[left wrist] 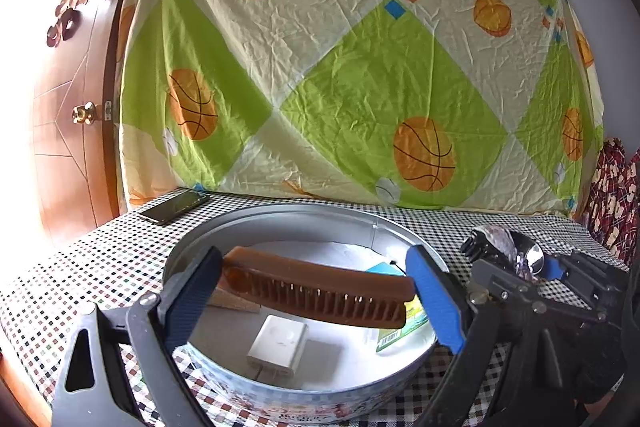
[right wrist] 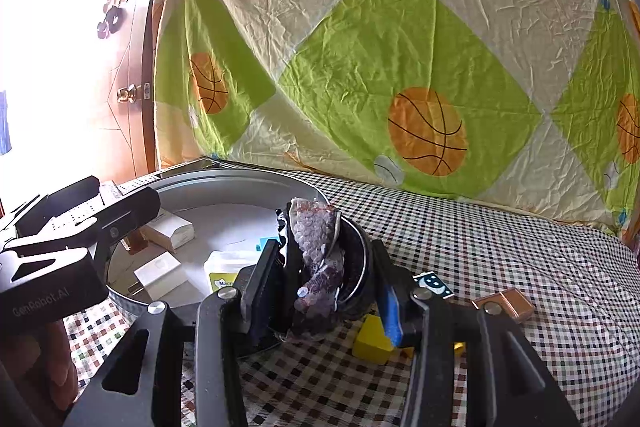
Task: Organize rigid objects
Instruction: 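Lower the comb into the tin while the right tool lowers the geode into it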
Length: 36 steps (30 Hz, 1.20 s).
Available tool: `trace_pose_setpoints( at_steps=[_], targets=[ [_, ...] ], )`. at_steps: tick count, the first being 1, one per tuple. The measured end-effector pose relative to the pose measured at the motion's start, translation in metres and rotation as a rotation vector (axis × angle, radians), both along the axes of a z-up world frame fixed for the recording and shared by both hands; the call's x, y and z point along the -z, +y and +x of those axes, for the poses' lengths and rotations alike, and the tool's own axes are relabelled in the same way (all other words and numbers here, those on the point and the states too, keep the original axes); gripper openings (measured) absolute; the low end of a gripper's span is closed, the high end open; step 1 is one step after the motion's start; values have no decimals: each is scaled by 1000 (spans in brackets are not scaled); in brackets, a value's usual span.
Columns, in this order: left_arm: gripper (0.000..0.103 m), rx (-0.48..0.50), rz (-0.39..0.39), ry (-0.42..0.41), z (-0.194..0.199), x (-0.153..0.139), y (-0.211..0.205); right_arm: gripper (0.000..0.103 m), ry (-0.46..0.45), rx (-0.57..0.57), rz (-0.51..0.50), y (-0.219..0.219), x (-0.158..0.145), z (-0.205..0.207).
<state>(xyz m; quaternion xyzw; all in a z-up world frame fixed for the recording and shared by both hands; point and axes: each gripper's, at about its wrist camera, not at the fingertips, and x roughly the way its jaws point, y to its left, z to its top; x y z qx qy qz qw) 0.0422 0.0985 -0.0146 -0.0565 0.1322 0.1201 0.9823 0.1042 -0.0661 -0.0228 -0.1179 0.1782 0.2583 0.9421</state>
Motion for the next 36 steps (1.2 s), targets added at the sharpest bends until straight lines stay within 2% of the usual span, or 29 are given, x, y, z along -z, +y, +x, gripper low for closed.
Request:
trace_pose_setpoints(
  at_steps=[10, 18, 24, 33, 36],
  targets=[
    [94, -5, -18, 14, 1, 4, 12, 47, 7, -15, -14, 13, 3, 2],
    [94, -10, 4, 33, 7, -3, 25, 47, 27, -48, -18, 27, -2, 10],
    [94, 1, 13, 116, 31, -4, 43, 47, 103, -92, -10, 47, -6, 31],
    [94, -6, 15, 230, 63, 3, 65, 47, 221, -102, -27, 75, 5, 70],
    [96, -29, 22, 244, 70, 2, 69, 47, 253, -109, -33, 81, 10, 79]
  ],
)
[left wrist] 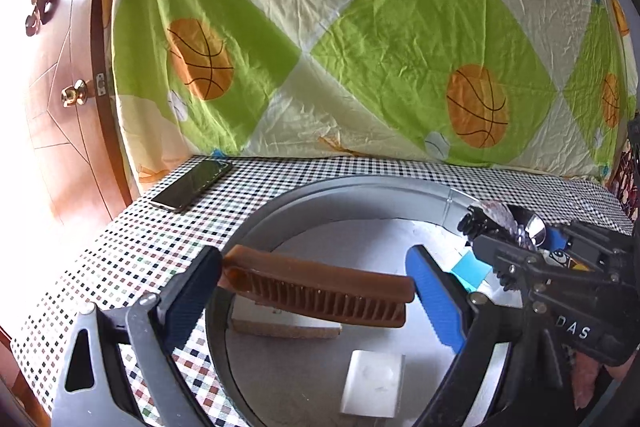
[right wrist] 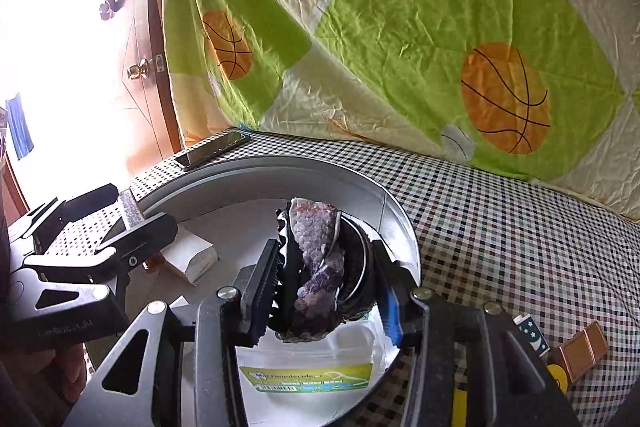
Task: Organize rigid objects
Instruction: 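Lower the comb into the tin while the right tool lowers the geode into it, then open the left tool to drop the comb while the right tool releases the geode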
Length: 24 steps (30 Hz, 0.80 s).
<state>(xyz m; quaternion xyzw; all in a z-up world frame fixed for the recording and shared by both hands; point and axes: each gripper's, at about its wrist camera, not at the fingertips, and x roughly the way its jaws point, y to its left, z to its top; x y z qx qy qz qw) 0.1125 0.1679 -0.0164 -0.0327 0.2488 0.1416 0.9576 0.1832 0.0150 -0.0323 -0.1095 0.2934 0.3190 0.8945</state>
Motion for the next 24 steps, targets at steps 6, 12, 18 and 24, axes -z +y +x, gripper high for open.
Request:
trace_pose_setpoints(
  at_steps=[6, 12, 18, 24],
  targets=[
    [103, 2, 5, 3, 2, -6, 2, 65, 26, -15, 53, -4, 0, 4],
    [103, -13, -11, 13, -2, -5, 3, 72, 2, 5, 81, -29, -12, -6],
    [103, -23, -2, -10, -9, -8, -13, 75, -7, 43, 87, -76, -17, -13],
    [103, 45, 58, -34, -12, -14, -67, 75, -23, 139, 89, -143, -24, -14]
  ],
)
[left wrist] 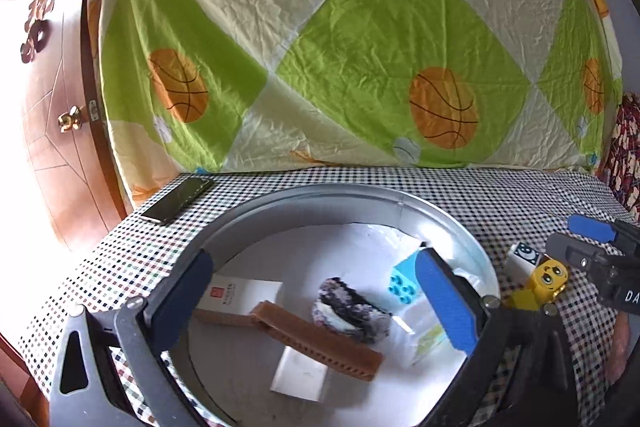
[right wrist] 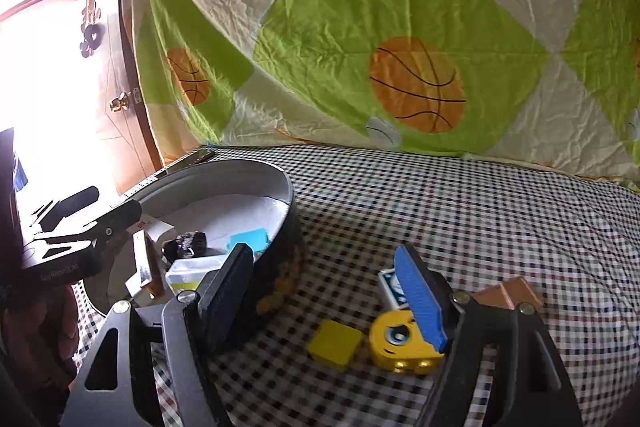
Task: Organize rigid objects
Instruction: 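Open the left tool to drop the comb while the right tool releases the geode, then close the left tool on the yellow cube block while the right tool approaches the yellow face block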
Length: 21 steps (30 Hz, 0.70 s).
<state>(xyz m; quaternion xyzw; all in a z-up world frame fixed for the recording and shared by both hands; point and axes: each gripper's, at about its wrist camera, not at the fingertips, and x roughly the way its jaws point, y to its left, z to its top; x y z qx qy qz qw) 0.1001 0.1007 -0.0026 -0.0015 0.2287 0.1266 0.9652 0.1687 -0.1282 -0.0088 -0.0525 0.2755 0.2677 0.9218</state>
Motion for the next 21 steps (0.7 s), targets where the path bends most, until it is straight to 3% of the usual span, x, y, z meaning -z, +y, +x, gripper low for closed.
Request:
trace_pose_setpoints(
  at_steps=[7, 14, 16, 21],
  targets=[
    [103, 150, 24, 12, 7, 5, -78, 76, -7, 160, -11, -71, 3, 2],
    [102, 273, 39, 74, 19, 20, -133, 77, 18, 220, 7, -106, 19, 3],
    [99, 298, 58, 96, 21, 24, -146, 77, 34, 224, 22, -110, 21, 4],
    [80, 337, 69, 181, 34, 38, -161, 80, 28, 227, 53, -116, 18, 4]
  ],
)
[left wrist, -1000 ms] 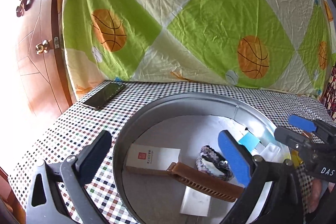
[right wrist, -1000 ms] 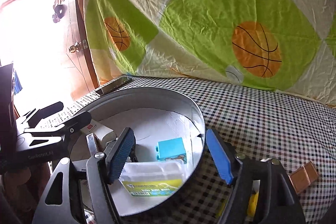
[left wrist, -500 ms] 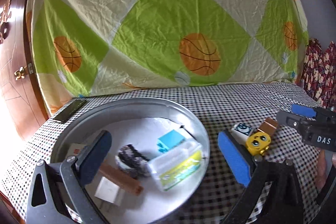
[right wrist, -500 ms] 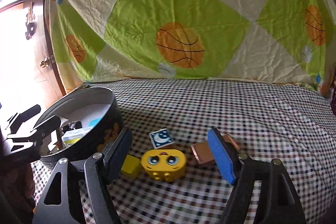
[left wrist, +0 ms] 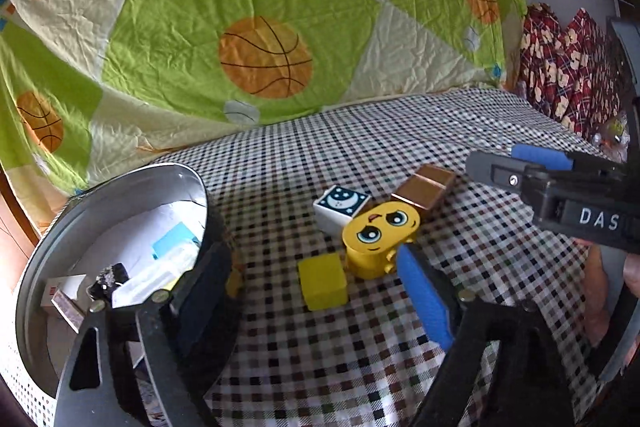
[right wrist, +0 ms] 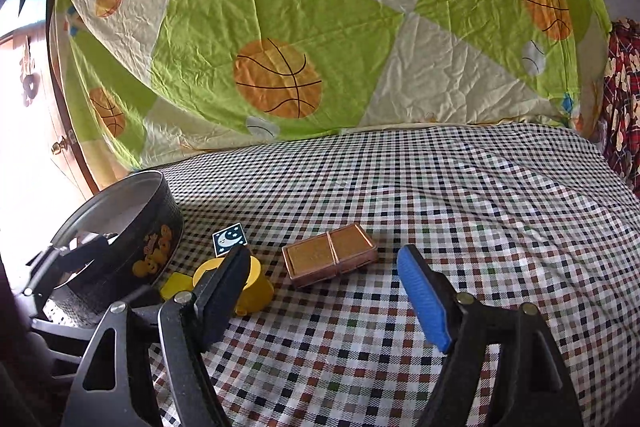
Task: Organize rigid objects
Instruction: 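Close the left tool on the yellow cube block while the right tool approaches the yellow face block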
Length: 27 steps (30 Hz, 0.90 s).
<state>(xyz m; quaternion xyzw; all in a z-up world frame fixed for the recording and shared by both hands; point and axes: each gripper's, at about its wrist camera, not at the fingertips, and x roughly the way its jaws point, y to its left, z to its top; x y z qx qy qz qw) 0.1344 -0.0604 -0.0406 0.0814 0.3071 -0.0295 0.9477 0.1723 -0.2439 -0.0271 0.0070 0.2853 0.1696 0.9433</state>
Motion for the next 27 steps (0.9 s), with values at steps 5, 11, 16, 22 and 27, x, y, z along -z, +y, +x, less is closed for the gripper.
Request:
trace_pose_setpoints(
  at_steps=[5, 11, 16, 22, 27],
  targets=[
    [61, 21, -27, 104, 18, 12, -4, 81, 19, 5, 21, -3, 2, 4],
    [57, 20, -87, 226, 35, 27, 3, 81, 36, 27, 23, -5, 5, 7],
    [39, 9, -112, 245, 41, 29, 7, 81, 40, 21, -10, 0, 6, 8],
    [28, 4, -101, 246, 41, 29, 13, 81, 38, 15, -35, 6, 7, 6],
    [28, -9, -75, 199, 35, 24, 13, 81, 44, -44, -44, 22, 8, 6]
  ],
)
